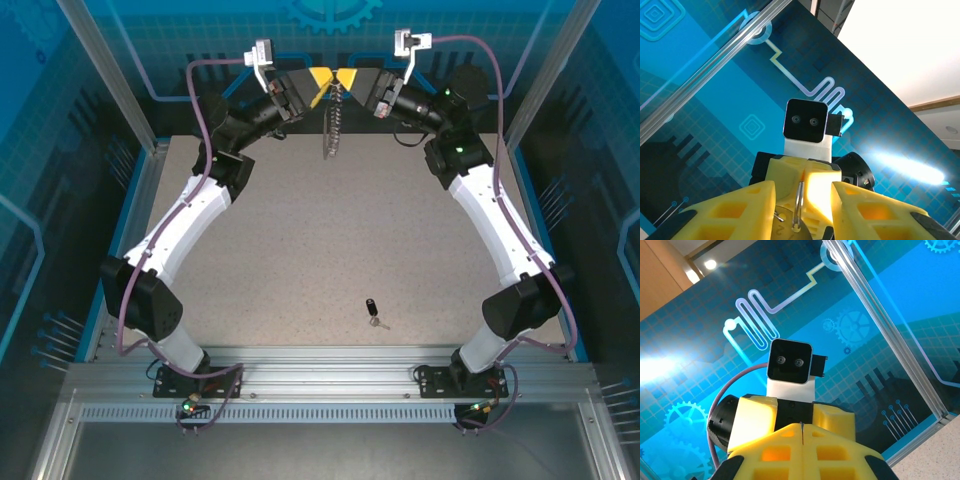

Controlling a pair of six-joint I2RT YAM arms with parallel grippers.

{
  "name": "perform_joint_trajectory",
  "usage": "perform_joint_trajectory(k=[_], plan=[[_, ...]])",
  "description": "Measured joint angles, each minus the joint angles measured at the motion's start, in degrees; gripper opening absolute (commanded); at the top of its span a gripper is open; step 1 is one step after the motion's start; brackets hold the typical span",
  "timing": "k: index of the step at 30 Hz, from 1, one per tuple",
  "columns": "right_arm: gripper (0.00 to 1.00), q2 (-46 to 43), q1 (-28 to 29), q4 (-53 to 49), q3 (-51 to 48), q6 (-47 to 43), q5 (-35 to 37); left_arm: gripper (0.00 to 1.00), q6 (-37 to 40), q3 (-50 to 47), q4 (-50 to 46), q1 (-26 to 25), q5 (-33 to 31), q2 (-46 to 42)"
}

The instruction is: Put the keys on the keyring

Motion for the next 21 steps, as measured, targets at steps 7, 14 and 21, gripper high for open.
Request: perform_joint_trajectory(k=[7,14,21], plan=[[0.0,0.02,0.0,-0.46,-0.98,0.02,0.48,0.26,-0.2,-2.25,0.59,-0.07,0.07,-0.28],[0.0,0.13,0.04,-0.46,-0.98,0.02,0.48,0.11,-0.26,-3.23,1.03,-0.07,0.04,-0.63],[0.33,0.11,0.13,-2.01,-0.96,-0.13,0.66,0.0,0.02,-3.58,0.9,-0.04,-0.09,-0.85]])
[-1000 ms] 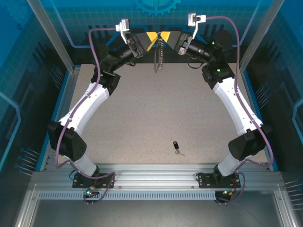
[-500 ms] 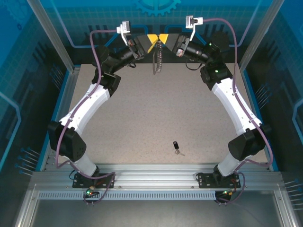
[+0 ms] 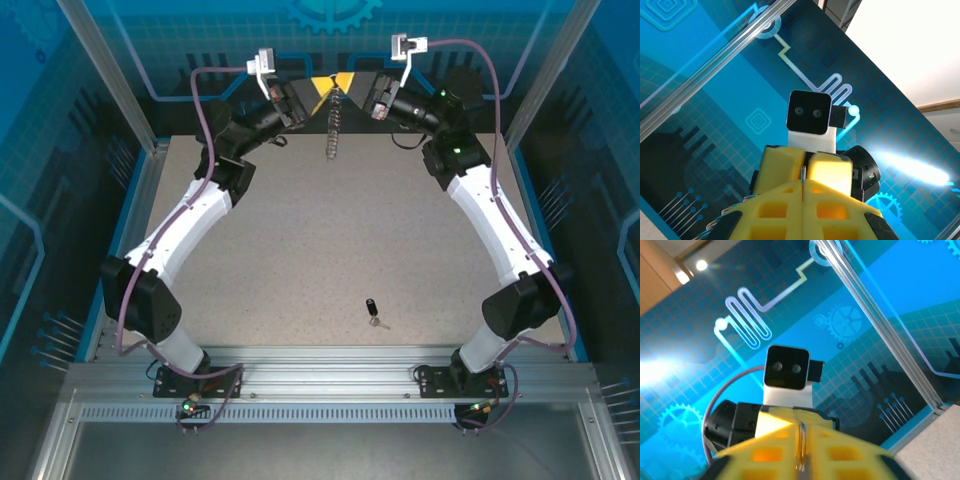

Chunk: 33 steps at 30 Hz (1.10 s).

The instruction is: Put the keys on the keyring

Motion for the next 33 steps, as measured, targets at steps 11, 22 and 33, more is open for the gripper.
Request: perform_joint_trajectory(k=[11,22,33], plan=[[0.49,-3.26,-8.02,-8.2,-2.34,-2.84,-1.97,0.0,3.13,1.2,-3.78,2.27,6.01,0.0],[0.5,-5.25,-5.49,-22.34,1.64,-13.35,-6.25,0.0,21.68,4.68,-17.29,2.64,11.61,-2.89],[0.49,-9.6,-5.11,-24.04,-1.46,-15.23,-5.77,0.0,42.45,0.66,-20.41,2.64,6.99,-11.74]])
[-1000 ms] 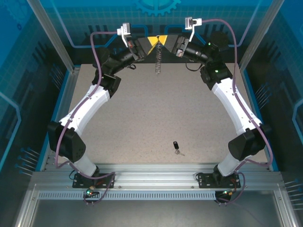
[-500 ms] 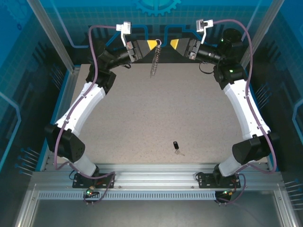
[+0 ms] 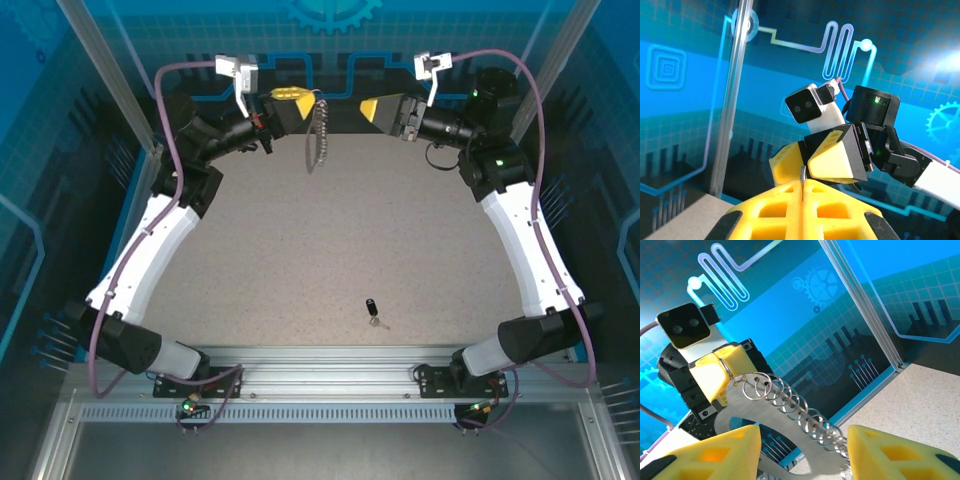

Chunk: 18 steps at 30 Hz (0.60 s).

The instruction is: Put the keys on the keyring

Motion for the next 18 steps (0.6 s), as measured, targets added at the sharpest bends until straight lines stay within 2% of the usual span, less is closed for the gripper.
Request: perform_joint_trajectory(k=[9,18], plan=[[0.48,2.19,3.26,-0.17,2.54,-1.25,-0.48,0.0,9.62,-0.7,-1.33,0.0,-3.89,-0.81],[0.47,5.55,4.87,-0.83,8.24,-2.29,-0.68,0.0,12.98,-1.29,-2.82,-0.13,-4.9,-0.81]])
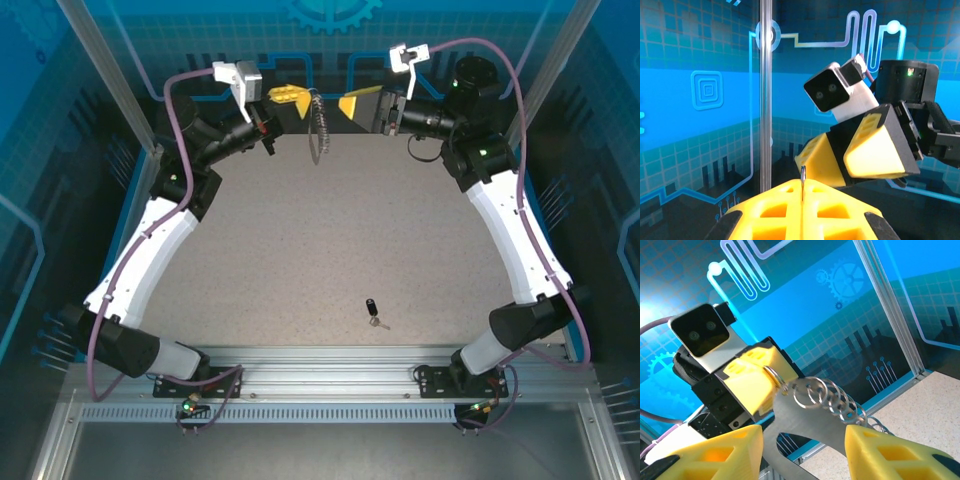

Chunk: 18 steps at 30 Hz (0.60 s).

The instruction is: Put the keys on the keyring

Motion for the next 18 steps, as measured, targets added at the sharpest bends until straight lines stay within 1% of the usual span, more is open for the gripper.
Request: perform_joint_trajectory(k=[9,18], plan=[[0.46,3.37,0.46,-0.04,5.18,0.0,-1.36,0.0,-0.15,-0.17,-0.33,-0.59,0.02,0.02],[0.45,7.19,1.68,-0.57,9.81,-0.44,-3.54,0.0,-3.85,-0.17,-0.09,-0.74,1.31,1.36]])
